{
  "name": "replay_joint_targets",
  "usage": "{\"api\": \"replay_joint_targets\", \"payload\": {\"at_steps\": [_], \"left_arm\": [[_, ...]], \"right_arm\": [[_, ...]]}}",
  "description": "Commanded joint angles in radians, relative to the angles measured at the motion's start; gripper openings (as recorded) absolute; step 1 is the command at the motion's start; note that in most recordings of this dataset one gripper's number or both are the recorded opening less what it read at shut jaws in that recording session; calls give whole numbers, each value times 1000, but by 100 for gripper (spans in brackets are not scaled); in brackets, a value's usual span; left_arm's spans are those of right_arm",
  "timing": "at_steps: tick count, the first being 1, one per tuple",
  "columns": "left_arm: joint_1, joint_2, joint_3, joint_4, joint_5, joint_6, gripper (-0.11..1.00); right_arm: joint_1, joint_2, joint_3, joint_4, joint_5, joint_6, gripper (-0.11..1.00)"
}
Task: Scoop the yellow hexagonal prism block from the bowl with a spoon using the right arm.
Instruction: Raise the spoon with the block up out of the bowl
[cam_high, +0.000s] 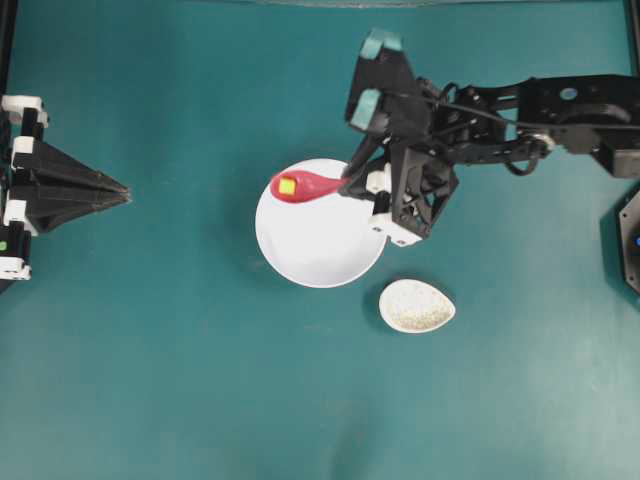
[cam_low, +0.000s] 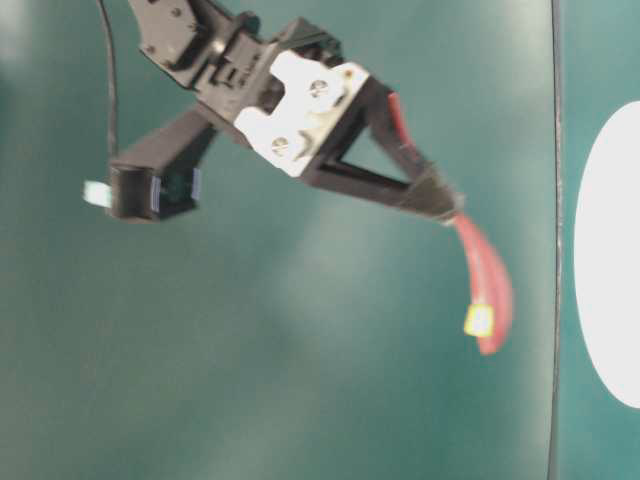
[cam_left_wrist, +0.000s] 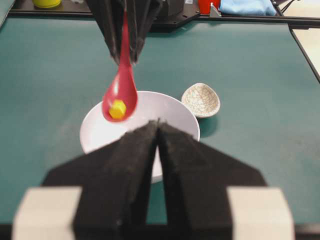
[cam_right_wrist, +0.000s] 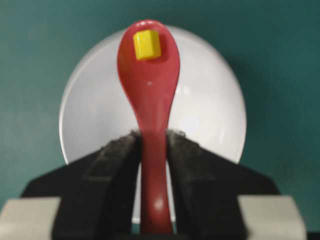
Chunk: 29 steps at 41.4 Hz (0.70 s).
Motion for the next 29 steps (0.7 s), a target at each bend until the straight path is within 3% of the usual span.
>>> {"api": "replay_joint_targets", "payload": {"at_steps": [1,16,29], "left_arm": [[-2,9,-23,3,-11,0,8],[-2,12,-21,3,-8,0,8],[-2,12,-23,3,5,0,8]], "right_arm": [[0,-54,15,-2,-64,-2,24],[14,-178,163,6,-276,0,24],[12,-204,186,6,-273,-2,24]]}}
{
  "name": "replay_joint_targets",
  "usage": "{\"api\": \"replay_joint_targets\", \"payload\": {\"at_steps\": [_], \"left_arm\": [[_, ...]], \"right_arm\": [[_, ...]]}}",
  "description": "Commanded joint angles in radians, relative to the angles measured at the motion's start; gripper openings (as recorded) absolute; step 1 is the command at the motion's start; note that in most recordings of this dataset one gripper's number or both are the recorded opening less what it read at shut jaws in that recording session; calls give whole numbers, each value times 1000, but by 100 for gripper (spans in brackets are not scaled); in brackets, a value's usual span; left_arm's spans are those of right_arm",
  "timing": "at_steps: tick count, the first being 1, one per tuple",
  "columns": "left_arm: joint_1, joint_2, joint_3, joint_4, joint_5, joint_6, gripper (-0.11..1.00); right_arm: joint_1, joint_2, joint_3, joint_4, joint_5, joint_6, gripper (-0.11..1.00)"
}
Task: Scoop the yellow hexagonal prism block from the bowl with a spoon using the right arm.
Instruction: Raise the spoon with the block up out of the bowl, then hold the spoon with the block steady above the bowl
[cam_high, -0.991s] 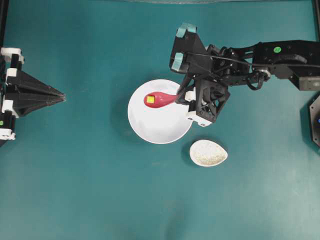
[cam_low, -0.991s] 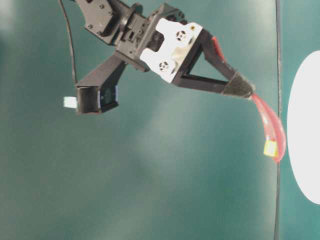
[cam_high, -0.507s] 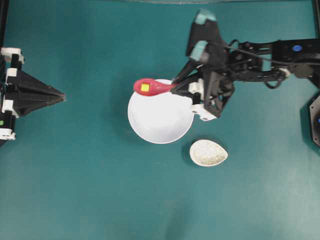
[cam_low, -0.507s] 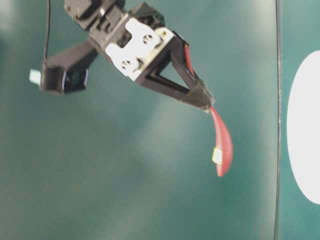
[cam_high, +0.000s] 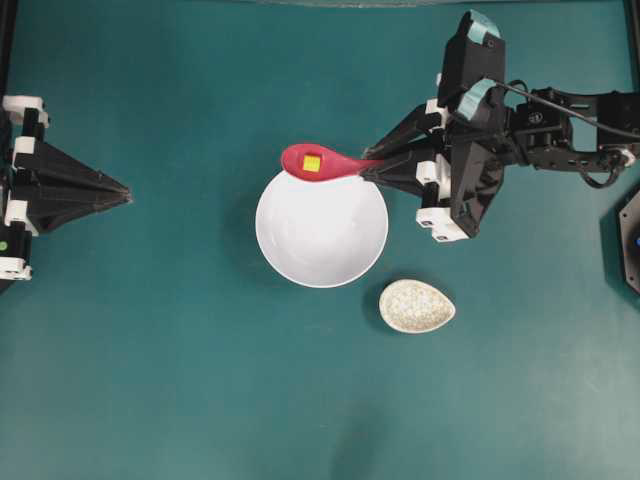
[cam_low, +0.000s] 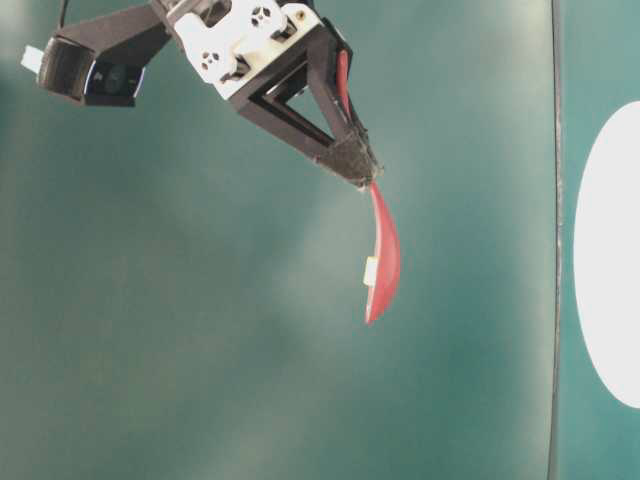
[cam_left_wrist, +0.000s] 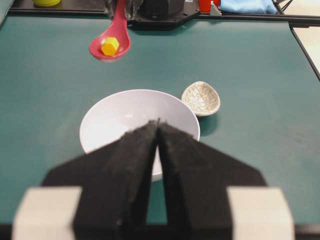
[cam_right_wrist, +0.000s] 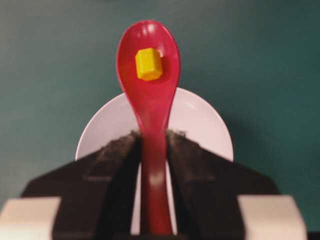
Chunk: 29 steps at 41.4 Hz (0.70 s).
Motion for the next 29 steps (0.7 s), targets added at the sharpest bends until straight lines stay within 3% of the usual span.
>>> {"api": "replay_joint_targets", "payload": {"at_steps": [1,29], "left_arm": [[-2,6,-23,2,5,0,8],[-2,-58,-34,2,77,6,8]], "right_arm": [[2,-23,-12,2,0,-2,24],[0,-20,-17,-17,58,-12,24]]}}
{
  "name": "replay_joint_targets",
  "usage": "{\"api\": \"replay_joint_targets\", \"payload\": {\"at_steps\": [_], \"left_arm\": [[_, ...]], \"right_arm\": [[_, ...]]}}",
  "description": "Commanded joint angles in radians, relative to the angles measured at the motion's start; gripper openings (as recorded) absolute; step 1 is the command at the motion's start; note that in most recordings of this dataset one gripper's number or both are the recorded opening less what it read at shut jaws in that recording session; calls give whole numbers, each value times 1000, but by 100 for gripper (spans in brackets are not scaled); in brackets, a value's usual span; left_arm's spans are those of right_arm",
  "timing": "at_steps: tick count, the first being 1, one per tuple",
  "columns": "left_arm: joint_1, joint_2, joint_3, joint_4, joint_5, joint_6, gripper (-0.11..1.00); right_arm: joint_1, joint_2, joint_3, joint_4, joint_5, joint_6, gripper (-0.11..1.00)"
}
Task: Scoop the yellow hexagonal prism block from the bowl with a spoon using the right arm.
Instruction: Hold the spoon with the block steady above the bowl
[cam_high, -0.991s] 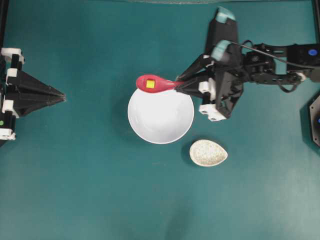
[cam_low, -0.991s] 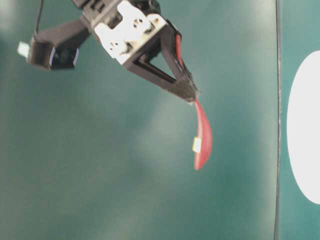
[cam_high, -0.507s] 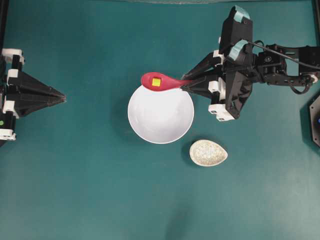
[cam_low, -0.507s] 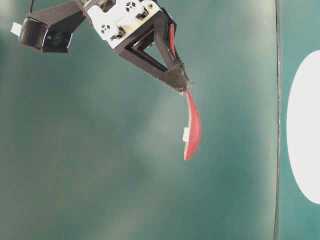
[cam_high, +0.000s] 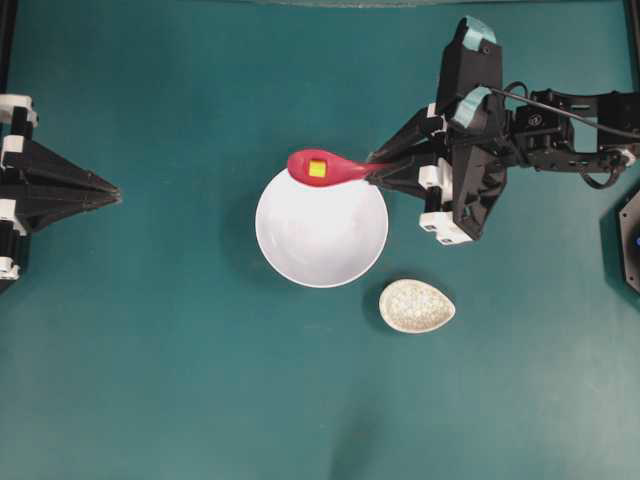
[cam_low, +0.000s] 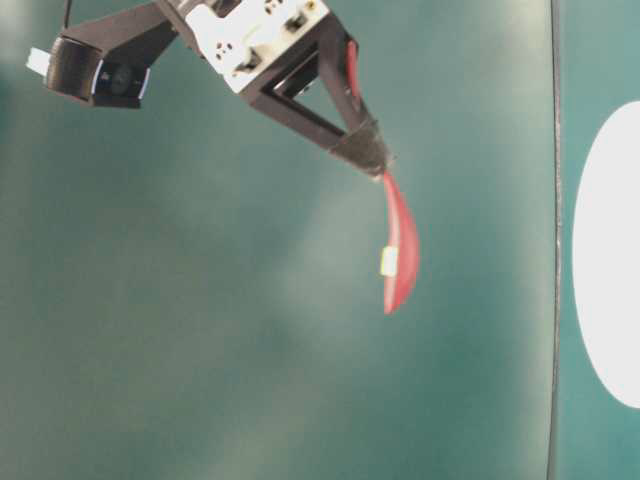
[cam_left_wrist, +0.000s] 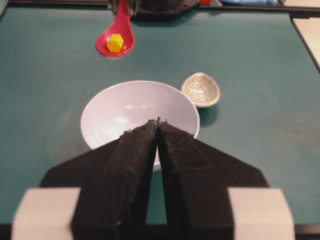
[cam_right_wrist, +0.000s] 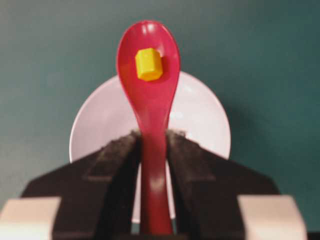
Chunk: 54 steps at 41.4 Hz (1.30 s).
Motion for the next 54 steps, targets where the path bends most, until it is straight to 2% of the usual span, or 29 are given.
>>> {"api": "replay_joint_targets", "payload": {"at_steps": [1,15,30,38,46,54], "left_arm": [[-2,3,-29,3,-5,5,8],[-2,3,-31,9,-8,20,8],[-2,-15,-40,9,-12,15,8],[-2,-15,-38,9,6,6,8],[-2,-2,-34,9,60,-3,8],[-2,-14,-37,9,69,-3,8]], "right_arm": [[2,-18,-17,-3,2,2,24],[2,-17,-21,-3,6,3,24],[2,-17,-28,-3,207,9,24],[2,-17,-58,-3,155,-2,24],[0,-11,-64,-40,41,-6,24],[0,-8,-64,-60,20,-18,24]]}}
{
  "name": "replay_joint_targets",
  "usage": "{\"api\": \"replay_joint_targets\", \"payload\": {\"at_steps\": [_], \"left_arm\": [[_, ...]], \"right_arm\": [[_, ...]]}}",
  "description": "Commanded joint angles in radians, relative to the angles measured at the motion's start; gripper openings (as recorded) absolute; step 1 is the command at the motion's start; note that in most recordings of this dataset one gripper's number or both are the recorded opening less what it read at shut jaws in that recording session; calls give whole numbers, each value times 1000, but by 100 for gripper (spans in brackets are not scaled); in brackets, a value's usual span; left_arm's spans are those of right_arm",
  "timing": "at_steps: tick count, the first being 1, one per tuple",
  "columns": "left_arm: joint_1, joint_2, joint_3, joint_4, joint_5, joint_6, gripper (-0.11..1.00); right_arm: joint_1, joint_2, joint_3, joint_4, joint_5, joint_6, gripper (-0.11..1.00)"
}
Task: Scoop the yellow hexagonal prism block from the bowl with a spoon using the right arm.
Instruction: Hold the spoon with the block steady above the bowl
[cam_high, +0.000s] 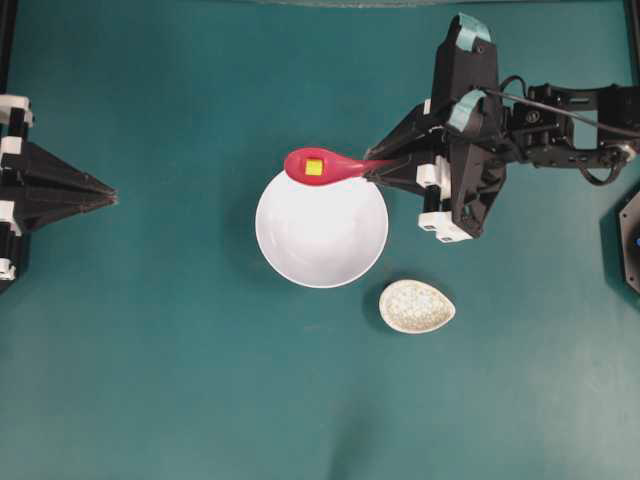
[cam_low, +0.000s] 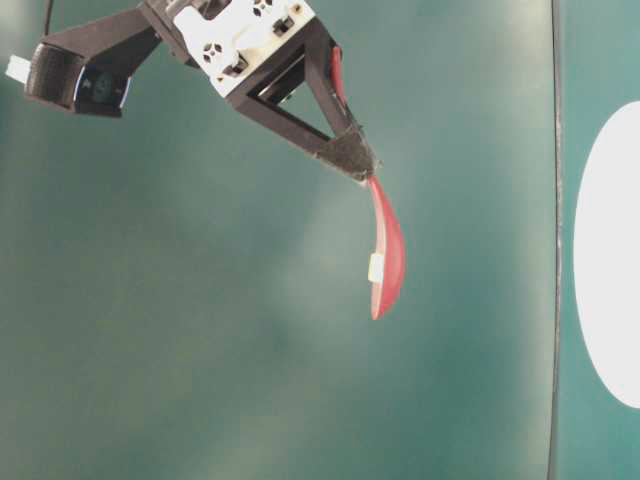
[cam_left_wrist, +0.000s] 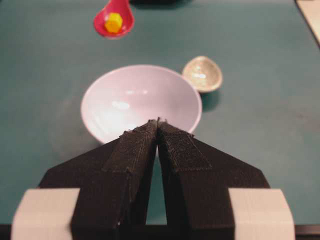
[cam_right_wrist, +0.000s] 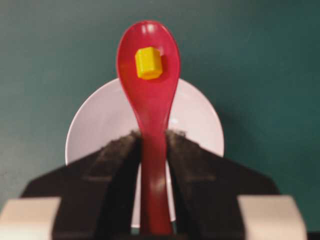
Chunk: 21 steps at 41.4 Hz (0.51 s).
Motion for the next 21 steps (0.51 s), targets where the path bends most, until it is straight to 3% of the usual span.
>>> {"api": "replay_joint_targets", "payload": {"at_steps": [1,21], "left_arm": [[-2,-3,-25,2,-3,-2,8],[-2,-9,-28,2,-3,14,8]], "right_arm": [[0,-12,-26,-17,-11,-3,24],[2,6,-31,-26,-8,-6,24]]}}
